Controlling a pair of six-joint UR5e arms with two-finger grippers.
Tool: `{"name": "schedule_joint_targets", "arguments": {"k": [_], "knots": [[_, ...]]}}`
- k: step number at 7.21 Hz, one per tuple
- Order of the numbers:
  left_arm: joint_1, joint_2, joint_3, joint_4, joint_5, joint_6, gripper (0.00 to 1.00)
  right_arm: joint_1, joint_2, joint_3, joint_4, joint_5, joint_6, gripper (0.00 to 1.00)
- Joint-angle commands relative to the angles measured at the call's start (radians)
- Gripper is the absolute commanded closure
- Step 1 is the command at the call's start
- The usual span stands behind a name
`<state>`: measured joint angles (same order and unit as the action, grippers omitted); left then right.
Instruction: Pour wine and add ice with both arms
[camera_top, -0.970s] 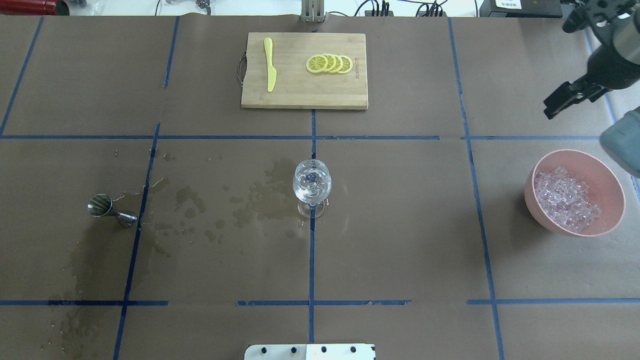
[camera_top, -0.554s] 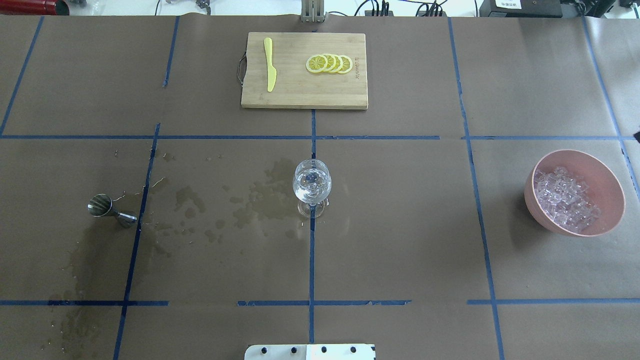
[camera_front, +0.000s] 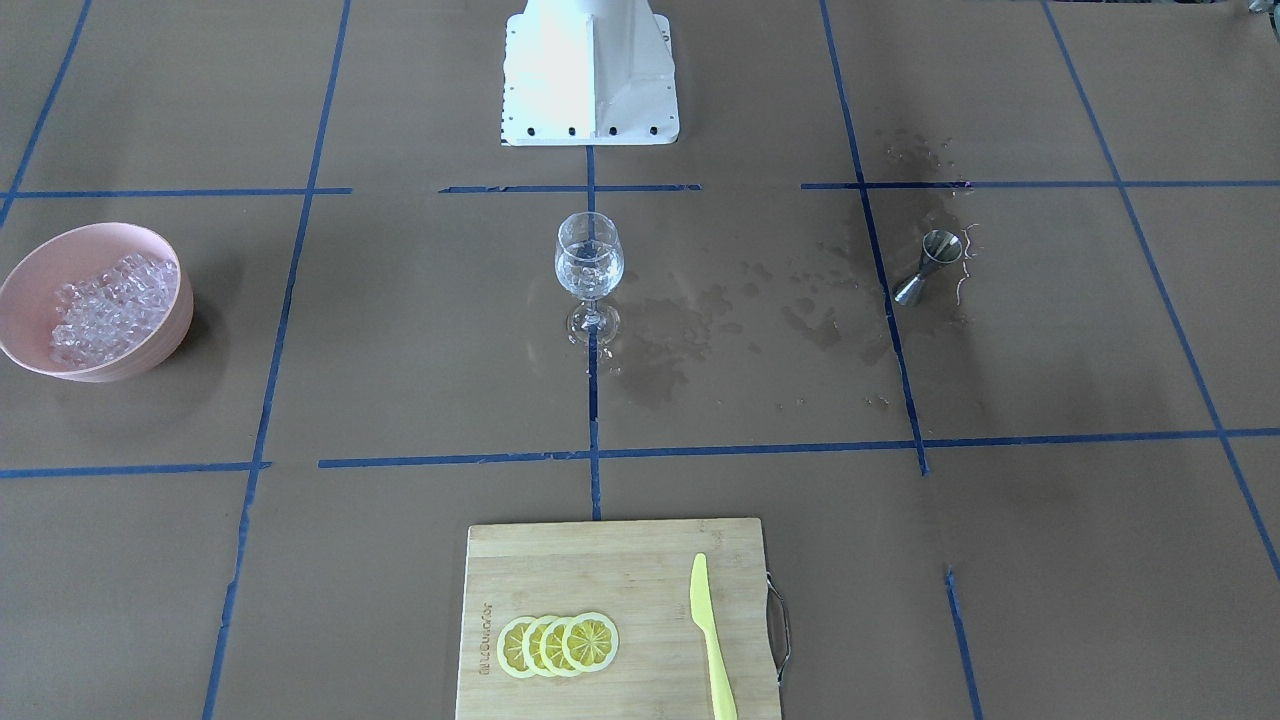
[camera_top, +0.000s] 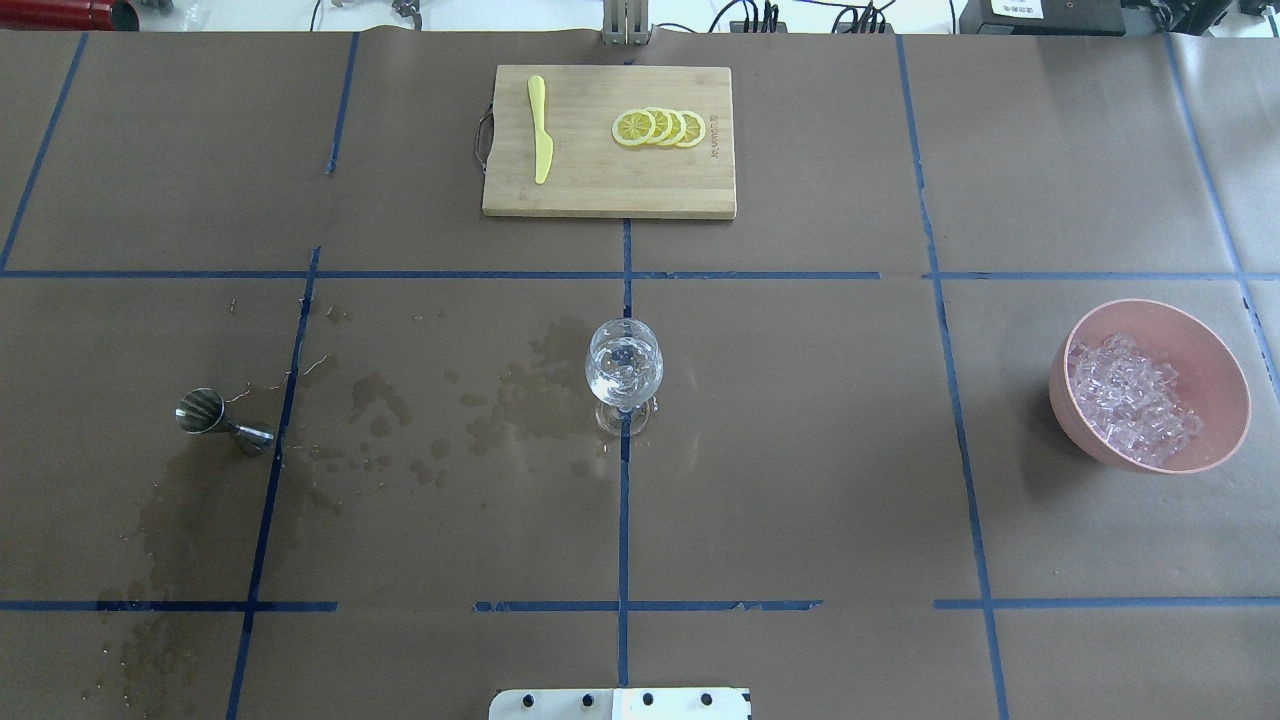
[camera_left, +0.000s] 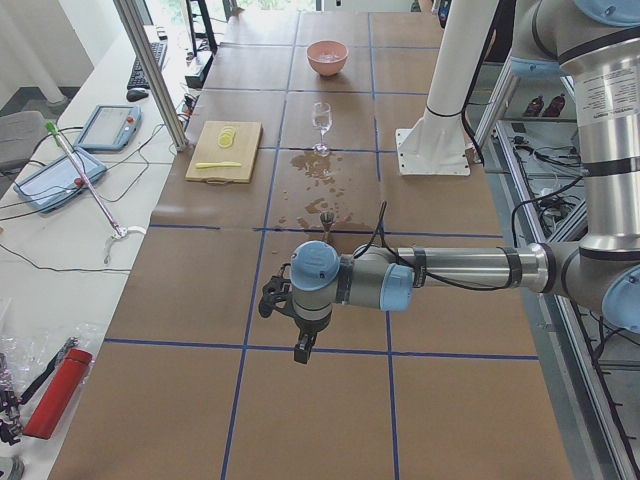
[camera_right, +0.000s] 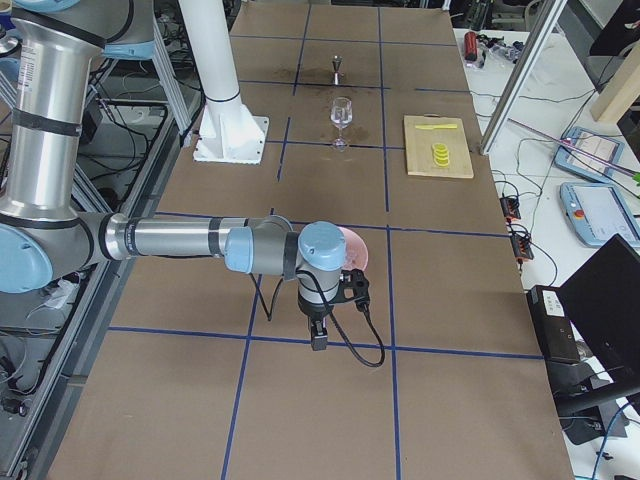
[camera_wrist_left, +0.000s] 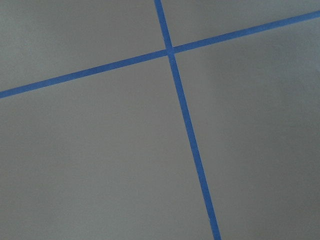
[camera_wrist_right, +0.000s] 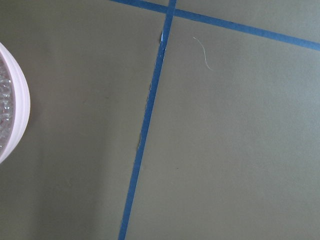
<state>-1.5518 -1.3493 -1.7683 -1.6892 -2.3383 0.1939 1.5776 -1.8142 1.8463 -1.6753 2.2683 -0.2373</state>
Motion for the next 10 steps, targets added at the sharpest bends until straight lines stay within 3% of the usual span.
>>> {"name": "schedule_joint_targets", "arguments": {"k": [1, 3, 6, 8, 10], "knots": [[-0.007, 0.001, 0.003, 0.019, 0.001, 0.016, 0.0, 0.013, -0.001, -0.04, 0.002, 0.002, -0.004, 0.0], [-0.005, -0.001, 0.003, 0.016, 0.001, 0.018, 0.0, 0.016, -0.003, -0.109, 0.002, 0.039, -0.011, 0.0], [-0.005, -0.001, 0.0, 0.016, -0.001, 0.018, 0.0, 0.012, 0.05, -0.113, 0.002, 0.046, 0.004, 0.0], [-0.007, -0.001, 0.003, 0.014, -0.001, 0.019, 0.0, 0.01, 0.055, -0.108, 0.002, 0.121, 0.012, 0.0], [-0.005, 0.001, 0.004, 0.014, 0.001, 0.019, 0.0, 0.006, 0.056, -0.108, 0.043, 0.126, 0.096, 0.0]]}}
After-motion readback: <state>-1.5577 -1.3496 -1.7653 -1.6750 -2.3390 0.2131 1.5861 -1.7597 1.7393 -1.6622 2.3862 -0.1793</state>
